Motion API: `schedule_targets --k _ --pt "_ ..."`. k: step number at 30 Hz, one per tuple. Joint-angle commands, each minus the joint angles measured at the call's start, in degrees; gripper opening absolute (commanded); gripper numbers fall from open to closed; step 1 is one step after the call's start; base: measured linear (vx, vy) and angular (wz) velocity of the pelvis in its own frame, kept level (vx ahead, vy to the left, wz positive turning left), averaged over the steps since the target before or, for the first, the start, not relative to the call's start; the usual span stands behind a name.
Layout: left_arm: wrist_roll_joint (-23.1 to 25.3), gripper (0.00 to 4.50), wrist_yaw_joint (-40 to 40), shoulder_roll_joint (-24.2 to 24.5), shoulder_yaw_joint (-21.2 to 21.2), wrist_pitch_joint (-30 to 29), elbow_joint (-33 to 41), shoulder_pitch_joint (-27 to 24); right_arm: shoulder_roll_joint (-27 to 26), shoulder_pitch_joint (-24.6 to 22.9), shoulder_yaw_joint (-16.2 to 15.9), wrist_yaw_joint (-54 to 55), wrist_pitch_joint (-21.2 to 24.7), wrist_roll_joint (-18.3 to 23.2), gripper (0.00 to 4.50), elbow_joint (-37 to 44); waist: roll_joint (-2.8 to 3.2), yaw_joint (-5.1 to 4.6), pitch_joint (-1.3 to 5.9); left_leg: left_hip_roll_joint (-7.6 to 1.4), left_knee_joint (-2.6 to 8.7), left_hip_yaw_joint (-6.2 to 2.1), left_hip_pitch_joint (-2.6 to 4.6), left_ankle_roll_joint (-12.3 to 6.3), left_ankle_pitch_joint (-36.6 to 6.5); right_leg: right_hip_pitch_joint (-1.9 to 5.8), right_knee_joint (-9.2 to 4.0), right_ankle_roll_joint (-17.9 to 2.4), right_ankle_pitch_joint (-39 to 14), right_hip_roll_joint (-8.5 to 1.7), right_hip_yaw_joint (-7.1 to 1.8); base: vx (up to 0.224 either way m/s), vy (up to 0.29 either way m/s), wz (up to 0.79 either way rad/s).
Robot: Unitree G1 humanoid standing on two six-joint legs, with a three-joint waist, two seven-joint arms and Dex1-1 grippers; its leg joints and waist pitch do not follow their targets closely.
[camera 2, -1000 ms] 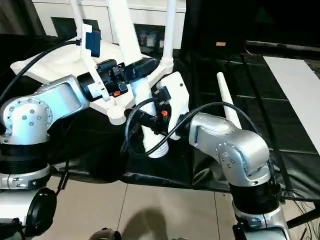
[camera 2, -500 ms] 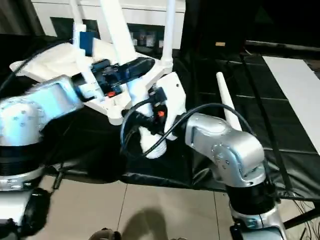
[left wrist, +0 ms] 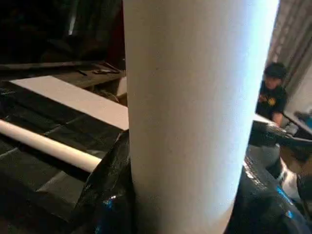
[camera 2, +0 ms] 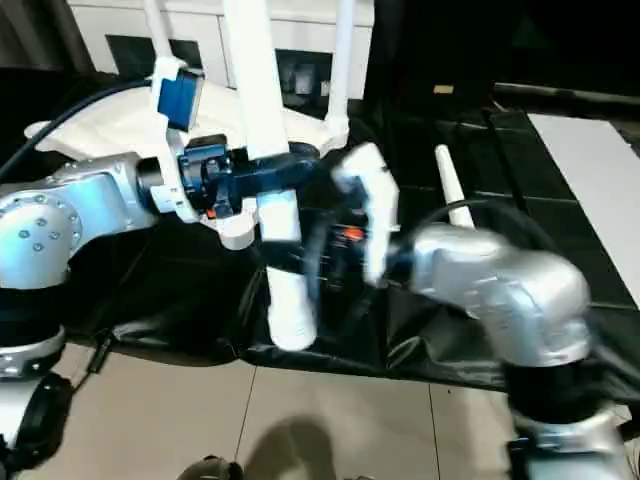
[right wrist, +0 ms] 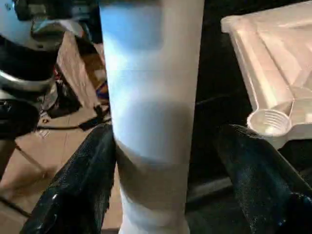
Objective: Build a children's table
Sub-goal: Pick table leg
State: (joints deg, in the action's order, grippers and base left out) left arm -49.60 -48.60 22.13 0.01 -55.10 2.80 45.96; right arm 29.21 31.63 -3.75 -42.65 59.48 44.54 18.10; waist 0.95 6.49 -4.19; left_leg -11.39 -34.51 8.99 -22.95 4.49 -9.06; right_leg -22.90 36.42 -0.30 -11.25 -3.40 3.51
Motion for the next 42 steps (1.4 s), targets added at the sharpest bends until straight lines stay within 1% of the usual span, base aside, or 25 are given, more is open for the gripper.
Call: schedule_targets --k 1,3,5,9,13,20,21,29,35,36,39,42 --pt "0.1 1.81 -1.7 0.5 -0.2 0.5 0.3 1.7 0.9 0.3 -0.6 -0.2 0.1 -0.9 3.39 0.0 -0.1 0.14 4.62 -0.94 3.43 0.18 1.19 1.98 -7.0 3.18 -4.31 -8.5 -8.8 -3.67 -2.62 0.0 0.0 0.0" --pt "0.0 1.81 -2.9 1.0 -0.4 0.5 0.5 1.7 1.2 -0.2 -1.9 -1.1 -0.3 -1.4 3.39 -0.2 -0.11 0.12 4.65 -0.96 3.38 0.18 1.2 1.83 -6.8 3.17 -4.26 -9.1 -8.4 -3.69 -2.6 0.0 0.0 0.0" --pt "0.1 1.81 -3.5 1.2 -0.6 0.6 0.5 1.7 1.3 -0.3 -2.3 -1.3 -0.5 -1.7 3.39 -0.2 -0.08 0.1 4.66 -0.97 3.34 0.2 1.22 1.68 -6.8 3.16 -4.19 -9.6 -8.0 -3.68 -2.6 0.0 0.0 0.0" --pt "0.4 1.81 -4.8 1.4 -1.0 1.3 0.4 1.7 1.6 -0.6 -3.5 -2.2 -1.1 -2.2 3.39 -0.1 -0.09 0.08 4.61 -1.03 3.36 0.2 1.23 1.67 -7.2 3.15 -4.21 -9.8 -8.5 -3.71 -2.6 0.0 0.0 0.0" --pt "0.5 1.81 -6.1 1.5 -1.2 1.6 0.2 1.7 1.7 -1.0 -4.6 -2.6 -1.6 -2.7 3.39 0.3 0.04 0.18 4.57 -1.04 3.38 0.2 1.27 1.65 -7.5 3.11 -4.25 -9.9 -8.7 -3.7 -2.62 0.0 0.0 0.0" --pt "0.7 1.81 -7.1 1.2 -1.4 2.1 -0.3 2.0 0.8 -1.6 -5.5 -2.4 -1.8 -2.8 3.39 0.5 0.03 0.14 4.58 -1.0 3.34 0.18 1.25 1.69 -7.7 3.15 -4.22 -10.2 -8.5 -3.69 -2.6 0.0 0.0 0.0" --pt "0.8 1.81 -7.1 1.1 -1.3 2.2 -0.4 2.0 0.6 -1.7 -5.7 -2.5 -1.9 -2.9 3.39 0.5 0.15 0.16 4.63 -1.06 3.35 0.15 1.27 1.73 -7.7 3.13 -4.18 -10.2 -8.3 -3.7 -2.59 0.0 0.0 0.0" --pt "1.1 1.81 -8.1 1.1 -1.5 2.5 -0.7 2.2 0.3 -2.5 -6.8 -2.8 -2.3 -3.1 3.39 0.6 0.03 0.16 4.64 -1.02 3.32 0.15 1.27 1.71 -7.8 3.17 -4.18 -10.3 -8.5 -3.71 -2.59 0.0 0.0 0.0" --pt "1.0 1.81 -8.4 0.9 -1.6 2.4 -0.5 2.1 -0.4 -2.6 -7.2 -2.7 -2.6 -3.5 3.39 0.7 0.14 0.18 4.65 -1.04 3.31 0.13 1.27 1.75 -8.0 3.13 -4.18 -10.4 -8.8 -3.75 -2.58 0.0 0.0 0.0" --pt "1.0 1.81 -8.5 0.9 -1.6 2.4 -0.4 2.1 -0.6 -2.6 -7.2 -2.7 -2.7 -3.5 3.11 0.6 0.18 0.16 4.63 -1.05 3.32 0.12 1.27 1.76 -8.0 3.1 -4.14 -10.4 -8.8 -3.72 -2.58 0.0 0.0 0.0" --pt "1.1 1.81 -8.8 0.9 -1.7 2.4 -0.5 2.0 -1.1 -2.6 -7.0 -2.5 -3.0 -3.3 2.99 0.4 0.18 0.18 4.65 -1.08 3.32 0.09 1.3 1.9 -8.4 3.12 -4.17 -10.2 -9.1 -3.76 -2.61 0.0 0.0 0.0" --pt "1.1 1.81 -8.9 0.9 -1.7 2.3 -0.5 2.0 -1.2 -2.6 -6.9 -2.5 -3.0 -3.2 2.57 0.3 0.17 0.15 4.63 -1.07 3.34 0.08 1.34 2.03 -8.9 3.09 -4.18 -10.2 -9.6 -3.75 -2.59 0.0 0.0 0.0"
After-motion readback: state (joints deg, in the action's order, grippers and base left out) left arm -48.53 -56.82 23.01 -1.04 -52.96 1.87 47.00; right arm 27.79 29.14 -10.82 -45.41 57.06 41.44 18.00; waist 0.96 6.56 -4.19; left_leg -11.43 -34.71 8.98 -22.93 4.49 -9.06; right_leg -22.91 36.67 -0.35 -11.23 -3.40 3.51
